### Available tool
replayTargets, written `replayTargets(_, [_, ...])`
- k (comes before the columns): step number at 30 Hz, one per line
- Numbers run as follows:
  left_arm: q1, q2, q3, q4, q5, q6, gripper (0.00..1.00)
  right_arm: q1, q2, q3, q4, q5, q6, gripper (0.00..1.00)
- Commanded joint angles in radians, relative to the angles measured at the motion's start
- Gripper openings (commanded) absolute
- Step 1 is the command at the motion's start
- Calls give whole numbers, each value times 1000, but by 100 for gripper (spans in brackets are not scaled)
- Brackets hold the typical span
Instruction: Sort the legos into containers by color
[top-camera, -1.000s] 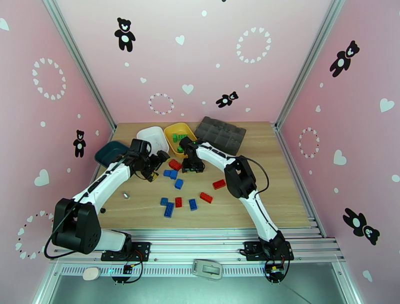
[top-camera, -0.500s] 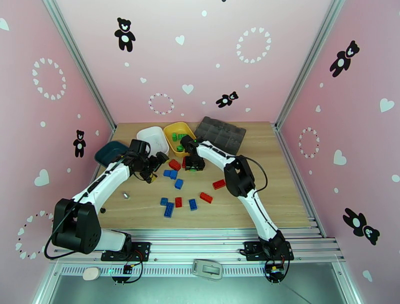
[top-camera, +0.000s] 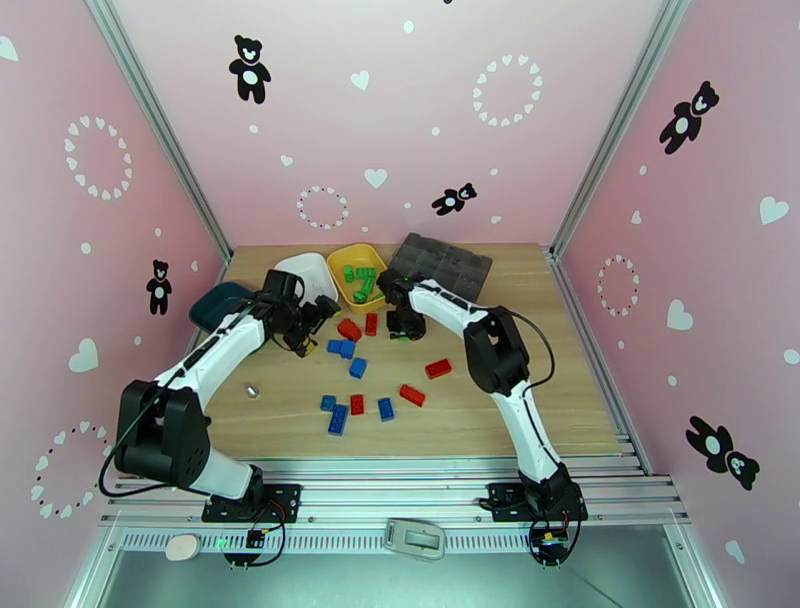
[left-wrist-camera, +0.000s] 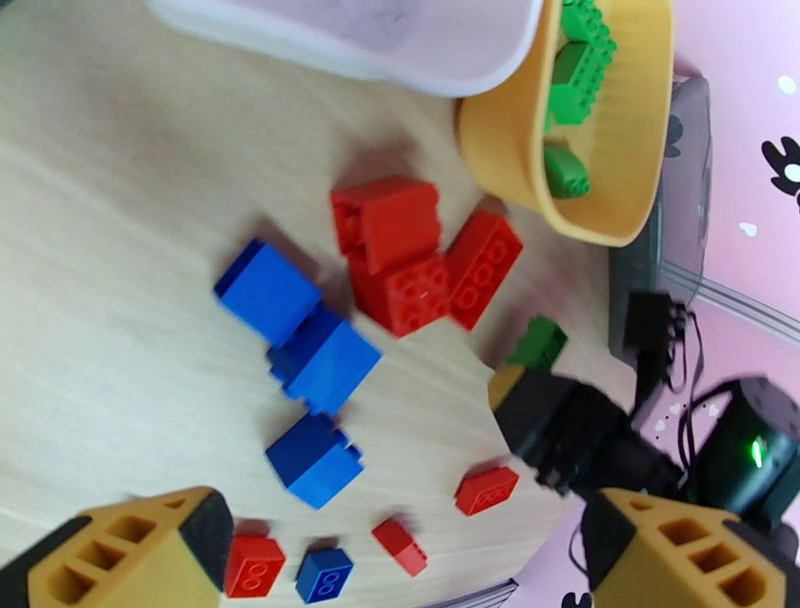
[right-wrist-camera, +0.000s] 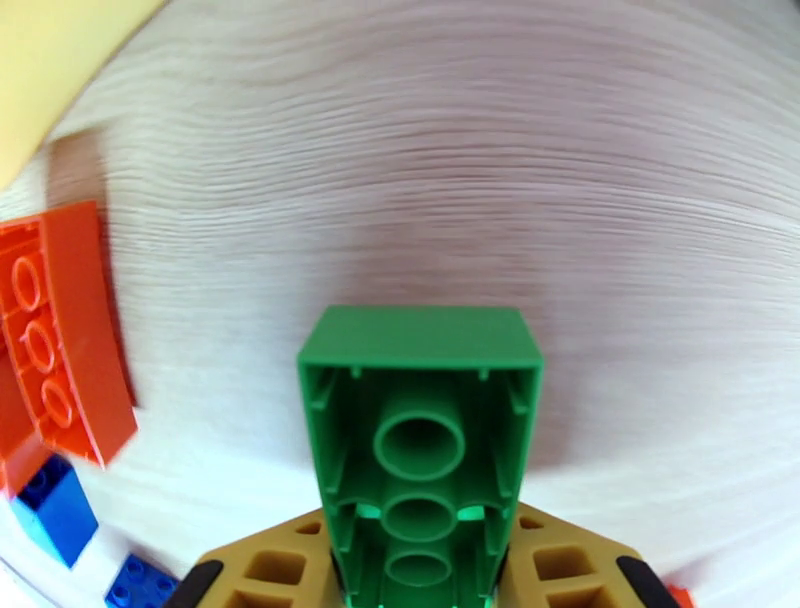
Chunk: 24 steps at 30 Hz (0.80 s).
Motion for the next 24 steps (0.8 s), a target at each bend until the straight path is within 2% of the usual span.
replayTargets(1, [5, 50, 70, 17, 16, -2, 99, 3, -104, -11, 8, 0, -38, 21])
replayTargets(6, [-11, 158, 185, 16, 38, -12, 99, -11, -97, 74, 25, -91, -61, 21])
replayTargets(13, [-18, 258, 343, -47, 11, -21, 97, -55, 89, 416, -9, -246, -11, 24])
replayTargets(15, [-18, 266, 374, -77, -8, -15, 97, -71, 150, 507, 5, -295, 26, 29])
replayTargets(20, [-17, 256, 403, -145, -52, 17, 96, -111, 254, 612, 125, -419, 132, 53])
replayTargets(24, [-18, 233, 379, -175, -73, 44, 96, -124, 268, 631, 165, -445, 127, 61])
